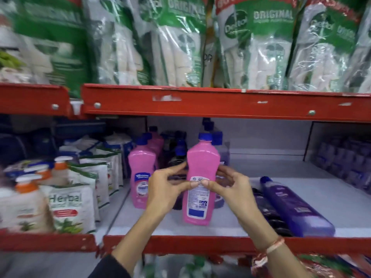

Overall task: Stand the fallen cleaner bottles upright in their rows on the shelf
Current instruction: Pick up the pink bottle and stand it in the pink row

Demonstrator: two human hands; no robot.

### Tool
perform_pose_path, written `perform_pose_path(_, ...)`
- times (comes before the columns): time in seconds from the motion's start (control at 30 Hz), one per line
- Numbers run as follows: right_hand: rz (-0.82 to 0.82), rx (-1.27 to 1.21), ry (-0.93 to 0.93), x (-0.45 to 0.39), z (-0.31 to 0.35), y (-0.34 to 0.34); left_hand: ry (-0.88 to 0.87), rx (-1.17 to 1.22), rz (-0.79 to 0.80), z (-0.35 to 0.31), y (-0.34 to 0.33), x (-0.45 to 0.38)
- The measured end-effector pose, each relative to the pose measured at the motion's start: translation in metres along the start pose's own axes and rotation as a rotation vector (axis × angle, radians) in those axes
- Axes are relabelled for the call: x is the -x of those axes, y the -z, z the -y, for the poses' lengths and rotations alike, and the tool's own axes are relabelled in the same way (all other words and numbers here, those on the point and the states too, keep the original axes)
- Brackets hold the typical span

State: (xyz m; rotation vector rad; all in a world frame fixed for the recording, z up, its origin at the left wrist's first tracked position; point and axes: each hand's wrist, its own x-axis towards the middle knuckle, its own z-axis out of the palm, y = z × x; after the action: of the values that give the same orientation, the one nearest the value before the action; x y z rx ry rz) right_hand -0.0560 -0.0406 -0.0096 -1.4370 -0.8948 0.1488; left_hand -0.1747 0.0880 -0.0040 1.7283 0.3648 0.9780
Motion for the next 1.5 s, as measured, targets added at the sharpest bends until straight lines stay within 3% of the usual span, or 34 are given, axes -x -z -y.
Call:
perform_pose_path(0.23,0.063,0.027,0.047,0.001,-0.018,-0.098,0.024,-0.038,-0.149,0.029,0.083,0.011)
perform_pose_path(0.53,0.142,0.027,0.073,0.002,-0.02,-0.139,-0.015,-0.075,-0.199,0.057,0.115,0.015)
perform_pose_path(0.67,-0.075,0.153,0.081,0.015,-0.027,-0.141,0.052,-0.189,-0.063,0.059,0.115,0.018)
perform_pose_path(0.73,-0.156,0.236,0.118,0.026,-0.033,-0.145,0.147,-0.108,-0.061,0.063,0.115,0.021)
perform_pose_path(0.8,-0.09,0.254,0.115,0.033,-0.036,-0.15,0.192,-0.038,-0.124,0.07,0.118,0.022)
perform_pose_path(0.9,0.147,0.317,0.098,0.034,-0.034,-0.154,0.158,-0.029,-0.141,0.076,0.128,0.023)
perform_pose_path(1.03,0.391,0.417,0.017,0.024,-0.029,-0.153,0.159,0.015,-0.036,0.075,0.133,0.027)
perform_pose_path(1.2,0.62,0.041,-0.133,0.008,-0.033,-0.139,0.174,0.024,0.096,0.08,0.133,0.029)
perform_pose_path(1.5,0.474,0.288,0.021,0.014,-0.043,-0.149,0.009,-0.149,0.008,0.088,0.123,0.024)
